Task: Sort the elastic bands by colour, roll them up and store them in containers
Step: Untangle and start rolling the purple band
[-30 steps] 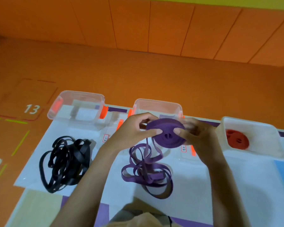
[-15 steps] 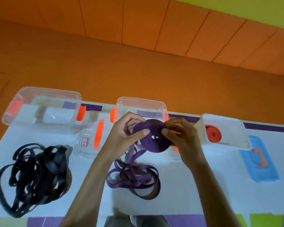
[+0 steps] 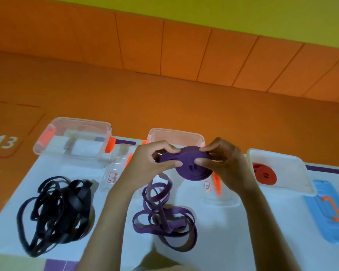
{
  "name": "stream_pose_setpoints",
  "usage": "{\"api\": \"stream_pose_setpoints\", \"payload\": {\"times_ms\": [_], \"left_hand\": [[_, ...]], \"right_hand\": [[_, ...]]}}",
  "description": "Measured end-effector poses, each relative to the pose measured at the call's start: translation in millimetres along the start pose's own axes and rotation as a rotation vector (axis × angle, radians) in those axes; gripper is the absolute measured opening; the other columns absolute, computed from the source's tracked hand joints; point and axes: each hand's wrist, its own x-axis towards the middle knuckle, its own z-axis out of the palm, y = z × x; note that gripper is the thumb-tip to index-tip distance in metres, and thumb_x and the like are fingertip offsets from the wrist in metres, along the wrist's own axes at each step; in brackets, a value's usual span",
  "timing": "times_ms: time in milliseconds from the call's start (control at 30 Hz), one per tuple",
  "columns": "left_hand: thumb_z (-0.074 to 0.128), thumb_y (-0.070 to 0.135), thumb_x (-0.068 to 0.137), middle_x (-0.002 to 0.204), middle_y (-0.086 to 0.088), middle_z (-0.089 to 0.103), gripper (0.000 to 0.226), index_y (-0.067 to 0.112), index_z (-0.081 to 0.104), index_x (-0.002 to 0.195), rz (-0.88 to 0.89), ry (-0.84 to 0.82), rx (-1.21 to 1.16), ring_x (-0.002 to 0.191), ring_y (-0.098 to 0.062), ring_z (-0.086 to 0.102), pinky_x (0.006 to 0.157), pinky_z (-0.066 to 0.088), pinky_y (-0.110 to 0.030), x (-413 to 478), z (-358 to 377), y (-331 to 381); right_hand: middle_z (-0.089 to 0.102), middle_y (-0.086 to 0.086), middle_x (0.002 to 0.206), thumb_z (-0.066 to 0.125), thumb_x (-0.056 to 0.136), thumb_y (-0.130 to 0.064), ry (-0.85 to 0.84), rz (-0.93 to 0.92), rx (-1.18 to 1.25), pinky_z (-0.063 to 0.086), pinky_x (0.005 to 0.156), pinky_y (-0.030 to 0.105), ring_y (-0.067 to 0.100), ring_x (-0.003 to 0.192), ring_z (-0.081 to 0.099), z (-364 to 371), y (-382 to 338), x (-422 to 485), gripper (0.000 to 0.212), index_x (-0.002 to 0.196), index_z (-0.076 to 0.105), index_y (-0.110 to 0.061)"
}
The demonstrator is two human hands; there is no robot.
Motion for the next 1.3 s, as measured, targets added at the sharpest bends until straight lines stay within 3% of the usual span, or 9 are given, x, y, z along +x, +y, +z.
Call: {"api": "stream_pose_setpoints", "payload": {"times_ms": [267,500,633,733,867,933,1100,1200,1300], "left_hand": [[0.088,0.041,0.079,0.111,0.012,0.080,0.026,0.044,0.083,0.104,0.063,0.110,-0.051,0.109,-0.010,0.075,0.094,0.057,-0.022,-7,-8,9],[0.090,0.004,0.078,0.105,0.002,0.082,0.038,0.033,0.081,0.102,0.134,0.249,-0.240,0.095,-0.013,0.078,0.082,0.059,-0.019,-21,-4,10],[0.090,0.016,0.080,0.100,0.009,0.079,0.025,0.033,0.077,0.094,0.182,0.164,-0.080,0.092,-0.008,0.073,0.085,0.057,-0.020,-25,-16,15],[0.089,0.024,0.082,0.109,0.005,0.078,0.025,0.037,0.079,0.100,0.208,0.124,-0.096,0.106,-0.019,0.073,0.092,0.058,-0.028,-25,-16,17],[0.089,0.024,0.080,0.120,0.005,0.077,0.037,0.038,0.081,0.113,0.197,0.075,-0.167,0.117,-0.019,0.071,0.097,0.056,-0.025,-25,-20,15],[0.089,0.025,0.080,0.117,0.011,0.078,0.036,0.041,0.082,0.112,0.180,0.042,-0.093,0.115,-0.014,0.071,0.097,0.056,-0.023,-25,-27,14],[0.089,0.026,0.083,0.114,0.015,0.078,0.047,0.045,0.073,0.123,0.116,-0.032,0.029,0.108,-0.009,0.074,0.089,0.056,-0.018,-27,-24,13],[0.091,0.024,0.082,0.115,0.009,0.078,0.042,0.033,0.076,0.120,0.078,0.014,-0.106,0.106,-0.014,0.075,0.082,0.059,-0.021,-28,-24,13],[0.093,0.021,0.080,0.111,0.009,0.080,0.039,0.035,0.080,0.114,0.032,-0.019,-0.061,0.102,-0.012,0.076,0.081,0.060,-0.020,-29,-38,11]], "right_hand": [[0.076,-0.017,0.085,0.089,0.079,-0.018,0.015,-0.057,0.083,0.054,0.062,0.014,0.004,0.079,0.074,4,-12,5,0.024,0.091,0.073,-0.031],[0.072,0.025,0.107,0.084,0.085,-0.005,0.084,-0.087,0.374,0.061,0.078,0.039,0.036,0.099,0.072,39,0,-6,0.032,0.099,0.056,-0.006],[0.078,0.003,0.097,0.095,0.075,-0.020,0.002,-0.032,0.129,0.062,0.065,0.031,0.022,0.089,0.077,41,-3,-6,0.048,0.098,0.054,-0.010],[0.069,0.005,0.075,0.091,0.075,-0.011,0.093,-0.070,0.193,0.056,0.058,0.032,0.023,0.070,0.069,50,-4,-12,0.043,0.102,0.057,-0.012],[0.074,0.020,0.099,0.088,0.081,-0.006,0.156,-0.040,0.487,0.061,0.071,0.042,0.035,0.090,0.072,60,-6,-21,0.041,0.112,0.061,-0.012],[0.074,0.020,0.115,0.084,0.080,-0.008,0.063,0.038,0.395,0.063,0.081,0.045,0.035,0.103,0.073,59,-3,-23,0.045,0.121,0.064,-0.006],[0.080,0.006,0.098,0.089,0.077,-0.022,0.014,0.118,0.179,0.063,0.072,0.030,0.027,0.095,0.077,53,-1,-31,0.026,0.100,0.079,-0.018],[0.077,0.015,0.099,0.086,0.080,-0.011,0.055,0.123,0.411,0.063,0.079,0.039,0.032,0.093,0.075,64,1,-32,0.019,0.097,0.078,-0.015],[0.076,0.016,0.105,0.086,0.081,-0.011,-0.014,0.148,0.317,0.064,0.083,0.041,0.033,0.099,0.075,70,4,-33,0.027,0.105,0.073,-0.007]]}}
